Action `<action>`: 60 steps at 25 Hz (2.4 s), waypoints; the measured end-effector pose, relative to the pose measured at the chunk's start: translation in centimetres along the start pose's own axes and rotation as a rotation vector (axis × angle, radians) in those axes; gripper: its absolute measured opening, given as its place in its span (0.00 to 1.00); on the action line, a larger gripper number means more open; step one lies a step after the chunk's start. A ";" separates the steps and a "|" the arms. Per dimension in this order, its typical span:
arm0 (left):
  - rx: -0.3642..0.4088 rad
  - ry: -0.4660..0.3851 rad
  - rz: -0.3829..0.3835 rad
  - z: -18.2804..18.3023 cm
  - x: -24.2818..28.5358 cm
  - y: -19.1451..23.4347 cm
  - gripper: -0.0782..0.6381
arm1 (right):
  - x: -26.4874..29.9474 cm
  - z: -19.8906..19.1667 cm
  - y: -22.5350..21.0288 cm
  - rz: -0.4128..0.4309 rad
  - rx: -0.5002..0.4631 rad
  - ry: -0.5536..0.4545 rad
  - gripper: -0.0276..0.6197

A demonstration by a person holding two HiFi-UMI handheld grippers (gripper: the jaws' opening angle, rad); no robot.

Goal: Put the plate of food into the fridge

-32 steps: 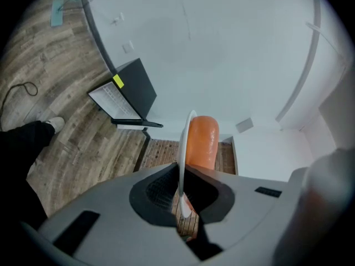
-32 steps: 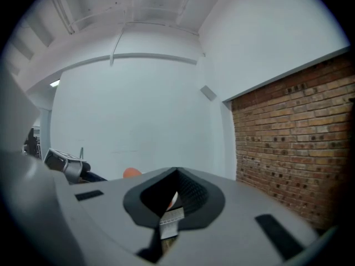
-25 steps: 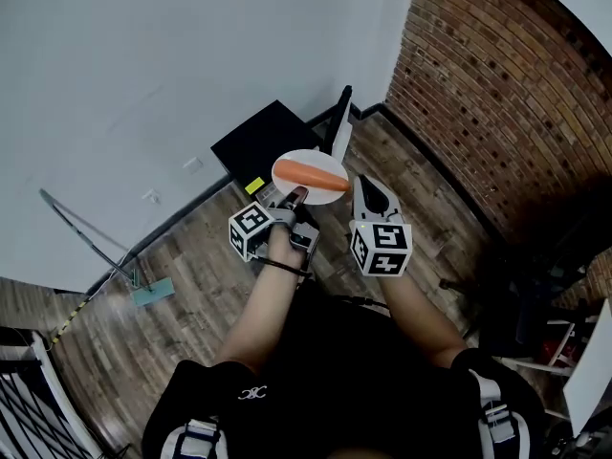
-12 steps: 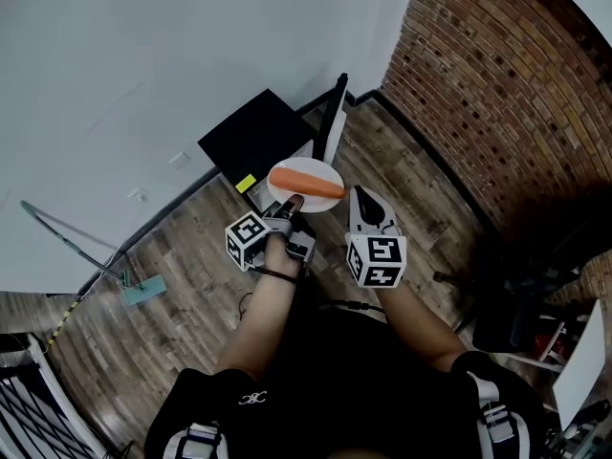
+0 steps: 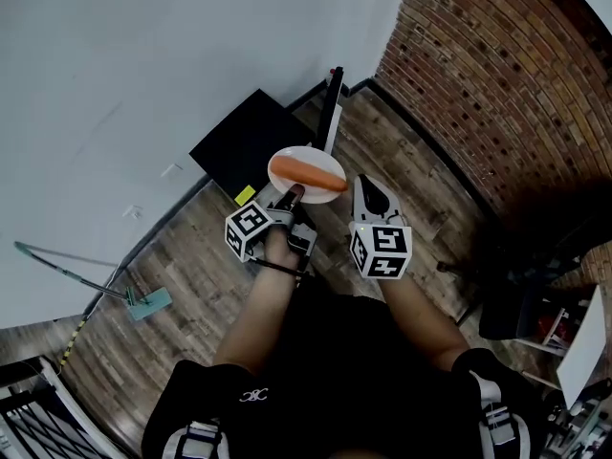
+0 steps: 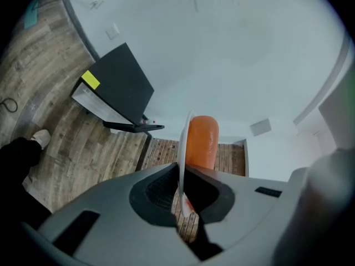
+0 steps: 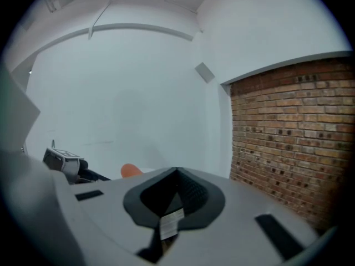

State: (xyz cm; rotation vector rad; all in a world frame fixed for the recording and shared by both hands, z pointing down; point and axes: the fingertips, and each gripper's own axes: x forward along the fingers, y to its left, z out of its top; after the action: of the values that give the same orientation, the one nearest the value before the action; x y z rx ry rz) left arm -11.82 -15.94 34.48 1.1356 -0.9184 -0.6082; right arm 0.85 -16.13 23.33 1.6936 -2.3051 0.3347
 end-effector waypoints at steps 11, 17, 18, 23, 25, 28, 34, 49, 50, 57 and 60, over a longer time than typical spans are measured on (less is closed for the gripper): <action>0.001 0.141 0.103 -1.8 6.0 3.6 0.14 | 1.9 -3.1 -5.7 -0.092 0.057 0.091 0.06; 0.045 0.159 0.145 -3.6 9.1 6.4 0.14 | 4.6 -6.6 -9.6 -0.058 0.101 0.135 0.06; 0.052 0.160 0.146 -3.7 9.6 7.1 0.14 | 5.3 -7.6 -10.1 -0.050 0.104 0.147 0.06; 0.044 0.142 0.148 -4.4 13.5 12.7 0.14 | 9.3 -13.9 -12.9 0.020 0.099 0.202 0.06; 0.031 0.119 0.140 -4.5 15.0 15.8 0.14 | 10.9 -17.2 -13.5 0.057 0.090 0.216 0.06; -0.019 0.069 0.127 -4.0 18.0 20.7 0.14 | 14.1 -21.8 -14.0 0.117 0.057 0.216 0.06; -0.106 -0.070 0.132 -0.3 21.9 32.2 0.14 | 18.7 -30.4 -13.2 0.222 0.045 0.206 0.06; -0.141 -0.359 0.091 16.9 33.9 56.4 0.15 | 34.7 -44.7 -11.3 0.349 -0.009 0.051 0.06; -0.141 -0.363 0.087 17.8 34.9 57.6 0.15 | 35.9 -45.0 -11.1 0.366 -0.042 0.028 0.06; -0.069 -0.421 0.077 25.6 38.5 61.8 0.15 | 40.6 -47.1 -11.5 0.392 -0.137 -0.034 0.06; -0.081 -0.447 0.070 29.0 38.9 62.9 0.16 | 40.9 -47.5 -12.6 0.365 -0.152 -0.043 0.06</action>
State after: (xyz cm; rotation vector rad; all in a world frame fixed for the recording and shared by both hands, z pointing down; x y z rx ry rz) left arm -19.27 -40.82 109.50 0.9047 -1.2962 -0.8531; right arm 4.69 -40.51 82.29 1.2178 -2.5946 0.1860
